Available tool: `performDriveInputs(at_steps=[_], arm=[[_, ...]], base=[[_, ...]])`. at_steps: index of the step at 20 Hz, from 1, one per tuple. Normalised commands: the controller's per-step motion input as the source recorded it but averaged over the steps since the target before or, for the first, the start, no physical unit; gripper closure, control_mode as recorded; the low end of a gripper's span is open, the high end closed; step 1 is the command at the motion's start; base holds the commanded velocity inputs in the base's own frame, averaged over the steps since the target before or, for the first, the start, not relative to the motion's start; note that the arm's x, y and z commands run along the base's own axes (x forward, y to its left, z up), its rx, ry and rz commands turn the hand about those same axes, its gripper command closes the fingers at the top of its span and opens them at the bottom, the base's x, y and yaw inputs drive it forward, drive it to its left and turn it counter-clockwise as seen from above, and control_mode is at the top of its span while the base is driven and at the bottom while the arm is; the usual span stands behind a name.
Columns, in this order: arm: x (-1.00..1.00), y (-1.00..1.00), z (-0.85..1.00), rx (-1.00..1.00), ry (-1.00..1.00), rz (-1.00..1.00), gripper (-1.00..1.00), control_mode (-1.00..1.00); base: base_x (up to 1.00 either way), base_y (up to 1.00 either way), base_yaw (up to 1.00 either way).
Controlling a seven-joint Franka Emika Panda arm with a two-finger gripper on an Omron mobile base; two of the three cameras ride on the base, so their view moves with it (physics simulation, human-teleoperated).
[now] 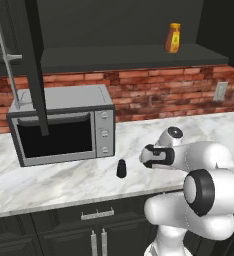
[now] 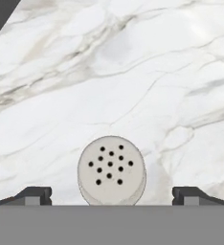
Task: Pick the shaker and shaker from the counter and place them in the cabinet.
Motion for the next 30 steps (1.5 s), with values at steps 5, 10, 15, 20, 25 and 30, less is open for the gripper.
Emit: performDriveInputs(at_steps=[5,10,15,20,25,30], arm=[[0.17,0.0,-0.07,0.0,0.0,0.0,-1.0,-1.0],[0.2,0.0,-0.04,0.0,0.0,0.0,-1.0,-1.0],[0.22,0.0,-0.08,0.01,0.0,0.0,1.0,-1.0],[0.04,0.0,-0.09,0.03,0.0,0.0,1.0,-1.0],[-0.16,0.02,0.13,0.0,-0.07,0.0,1.0,-1.0],[-0.44,0.17,0.66,-0.02,-0.19,0.04,1.0,-1.0]], base=[[0.0,0.0,0.0],[0.0,0.0,0.0],[0.0,0.0,0.0],[0.0,0.0,0.0],[0.0,0.0,0.0],[0.0,0.0,0.0]])
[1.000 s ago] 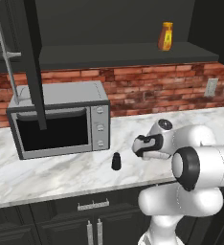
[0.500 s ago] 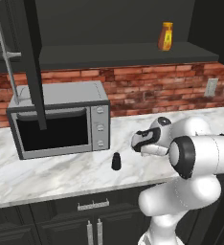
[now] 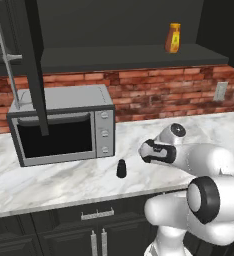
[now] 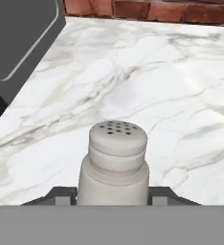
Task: Pick the shaker and shaker from the counter and place them in the cabinet.
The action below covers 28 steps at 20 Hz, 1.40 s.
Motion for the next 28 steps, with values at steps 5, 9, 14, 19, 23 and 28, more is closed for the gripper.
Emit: performDriveInputs(at_steps=[5,9,14,19,23,28], arm=[[-0.19,0.23,0.87,-0.01,-0.13,0.04,1.0,-1.0],[-0.01,0.28,0.99,-0.01,-0.09,0.0,1.0,-1.0],[-0.03,0.21,0.99,0.0,-0.09,0.0,1.0,-1.0],[-0.05,0.04,0.95,0.0,-0.08,0.0,1.0,-1.0],[-0.11,0.03,0.73,0.0,-0.06,0.0,1.0,-1.0],[-0.24,0.0,0.67,0.0,-0.09,0.0,1.0,-1.0]], base=[[0.0,0.0,0.0],[0.0,0.0,0.0],[0.0,0.0,0.0],[0.0,0.0,0.0],[0.0,0.0,0.0],[0.0,0.0,0.0]])
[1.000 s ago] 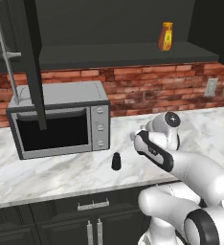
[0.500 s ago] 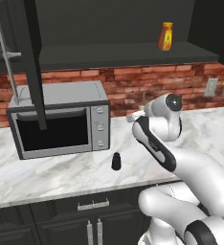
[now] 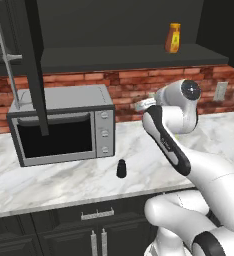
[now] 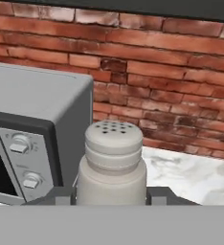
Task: Pick the shaker and shaker from the counter and place them in the cabinet.
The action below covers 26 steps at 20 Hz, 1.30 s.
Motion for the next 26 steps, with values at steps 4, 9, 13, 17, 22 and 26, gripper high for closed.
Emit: performDriveInputs(at_steps=[4,9,13,17,22,26], arm=[[-0.32,0.0,0.67,0.0,-0.14,0.0,1.0,-1.0],[-0.29,0.0,0.65,0.0,-0.16,0.0,1.0,-1.0],[-0.21,0.0,0.67,0.0,-0.17,0.0,1.0,-1.0],[-0.1,0.0,0.63,0.0,-0.16,0.0,1.0,-1.0],[0.0,0.0,0.46,0.0,-0.11,0.0,1.0,-1.0],[0.18,0.0,0.12,0.03,-0.01,0.0,1.0,-1.0]], base=[[0.0,0.0,0.0],[0.0,0.0,0.0],[0.0,0.0,0.0],[0.0,0.0,0.0],[0.0,0.0,0.0],[0.0,0.0,0.0]])
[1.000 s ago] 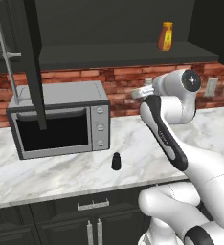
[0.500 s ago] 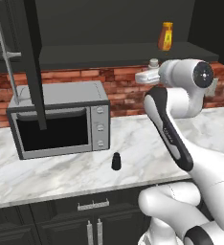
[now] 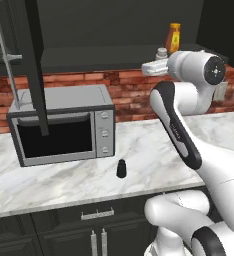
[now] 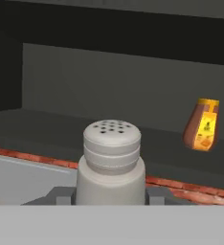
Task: Pick the shaker and shaker from the counter and place them in the cabinet.
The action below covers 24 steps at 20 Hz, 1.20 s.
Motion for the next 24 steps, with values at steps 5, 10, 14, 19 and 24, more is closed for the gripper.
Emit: performDriveInputs(at_steps=[5,10,14,19,24], arm=[[0.31,0.0,0.0,0.0,0.0,0.0,1.0,-1.0],[0.28,0.0,0.01,0.0,0.0,0.0,1.0,-1.0],[0.18,0.0,0.01,0.0,0.0,0.0,1.0,-1.0],[0.15,0.0,0.0,0.0,0.0,0.0,1.0,-1.0],[0.15,0.0,0.0,0.0,0.0,0.0,1.0,-1.0]], base=[[0.0,0.0,0.0],[0.0,0.0,0.0],[0.0,0.0,0.0],[0.0,0.0,0.0],[0.0,0.0,0.0]])
